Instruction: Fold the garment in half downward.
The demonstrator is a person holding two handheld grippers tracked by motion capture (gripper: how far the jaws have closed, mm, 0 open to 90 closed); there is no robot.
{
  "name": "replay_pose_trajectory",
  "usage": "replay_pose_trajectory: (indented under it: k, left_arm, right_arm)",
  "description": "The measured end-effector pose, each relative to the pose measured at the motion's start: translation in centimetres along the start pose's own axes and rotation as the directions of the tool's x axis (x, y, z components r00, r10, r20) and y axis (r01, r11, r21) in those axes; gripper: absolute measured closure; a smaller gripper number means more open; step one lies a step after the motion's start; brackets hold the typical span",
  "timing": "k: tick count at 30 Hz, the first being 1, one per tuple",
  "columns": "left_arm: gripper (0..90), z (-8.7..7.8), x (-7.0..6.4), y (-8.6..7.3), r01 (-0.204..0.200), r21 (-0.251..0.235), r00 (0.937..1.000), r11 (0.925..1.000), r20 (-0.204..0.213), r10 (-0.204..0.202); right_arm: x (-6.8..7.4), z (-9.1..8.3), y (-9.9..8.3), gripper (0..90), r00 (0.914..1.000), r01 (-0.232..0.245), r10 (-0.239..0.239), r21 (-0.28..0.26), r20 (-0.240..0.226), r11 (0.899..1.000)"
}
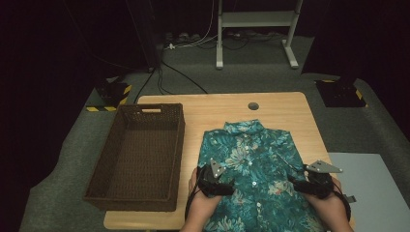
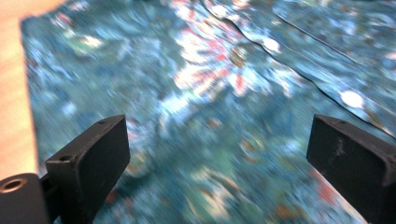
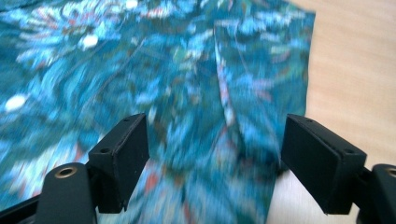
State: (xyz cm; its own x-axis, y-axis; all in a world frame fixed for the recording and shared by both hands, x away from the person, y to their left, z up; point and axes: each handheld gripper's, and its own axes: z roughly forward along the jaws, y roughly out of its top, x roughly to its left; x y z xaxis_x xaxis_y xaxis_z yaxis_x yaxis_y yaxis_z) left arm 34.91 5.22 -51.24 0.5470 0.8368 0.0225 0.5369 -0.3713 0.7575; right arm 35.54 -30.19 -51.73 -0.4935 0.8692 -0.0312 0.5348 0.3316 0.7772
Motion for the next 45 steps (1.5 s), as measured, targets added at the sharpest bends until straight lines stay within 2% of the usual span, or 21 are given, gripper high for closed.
replay_pose_trajectory:
  k: [2, 3, 6, 7, 11, 16, 26, 31, 33, 36, 41, 45]
  left_arm:
    - [5.8, 0.4, 0.3, 0.3, -0.008, 0.004, 0.9999, 1.0, -0.009, 0.008]
    - [5.7, 1.3, 1.0, 0.4, -0.007, 0.016, 0.9998, 0.9998, -0.018, 0.007]
    - [5.5, 2.6, 1.6, 0.0, -0.006, 0.053, 0.9996, 0.9986, -0.028, 0.008]
    - [5.5, 2.6, 1.6, 0.0, -0.006, 0.053, 0.9996, 0.9986, -0.028, 0.008]
    - [5.9, 3.3, 1.8, -1.1, 0.031, 0.061, 0.9992, 0.9976, -0.025, -0.03]
    - [5.9, 3.0, 1.7, -1.5, 0.042, 0.055, 0.999, 0.9976, -0.017, -0.041]
    - [5.8, 1.4, -0.7, -2.8, 0.018, 0.052, 0.9998, 0.9985, 0.004, -0.019]
    - [5.5, 1.2, -1.0, -2.9, 0.014, 0.053, 0.9999, 0.9985, 0.0, -0.014]
    - [5.8, 1.1, -1.1, -3.0, 0.02, 0.053, 0.9998, 0.9984, -0.004, -0.019]
    - [5.4, 1.1, -1.1, -3.1, 0.027, 0.053, 0.9996, 0.9982, -0.006, -0.027]
    - [2.3, 1.1, -1.2, -3.1, 0.011, 0.062, 0.9999, 0.998, 0.006, -0.011]
    - [2.8, 1.1, -1.2, -2.8, -0.013, 0.073, 0.9999, 0.9973, 0.009, 0.013]
  right_arm:
    - [-0.1, 0.8, 0.7, 22.5, 1.0, 0.002, -0.002, 0.006, -0.005, 1.0]
    - [-0.1, 1.2, 0.9, 22.5, 1.0, 0.002, -0.002, 0.01, -0.007, 1.0]
    - [0.1, 2.4, 0.9, 22.1, 0.9999, -0.001, 0.001, 0.038, -0.017, 0.999]
    - [0.1, 2.4, 0.9, 22.1, 0.9999, -0.001, 0.001, 0.038, -0.017, 0.999]
    - [0.3, 3.2, 0.0, 21.5, 0.9996, -0.005, 0.007, 0.066, -0.028, 0.998]
    - [0.4, 3.0, -0.3, 21.3, 0.9996, -0.004, 0.006, 0.066, -0.026, 0.998]
    - [0.7, 0.0, -2.9, 21.6, 0.9995, 0.001, 0.0, 0.052, -0.03, 0.999]
    - [0.8, 0.0, -2.5, 21.9, 0.9999, 0.003, -0.002, 0.071, -0.012, 0.997]
    - [1.3, -0.4, -2.0, 22.5, 0.9999, 0.011, -0.011, 0.037, -0.006, 0.999]
    - [1.9, -0.4, -2.0, 22.4, 0.9996, 0.021, -0.021, 0.037, -0.02, 0.999]
    - [1.7, 0.2, -2.3, 22.3, 0.9999, 0.01, -0.01, 0.056, -0.004, 0.998]
    - [1.4, 0.3, -2.6, 22.0, 0.9998, -0.011, 0.012, 0.057, -0.015, 0.998]
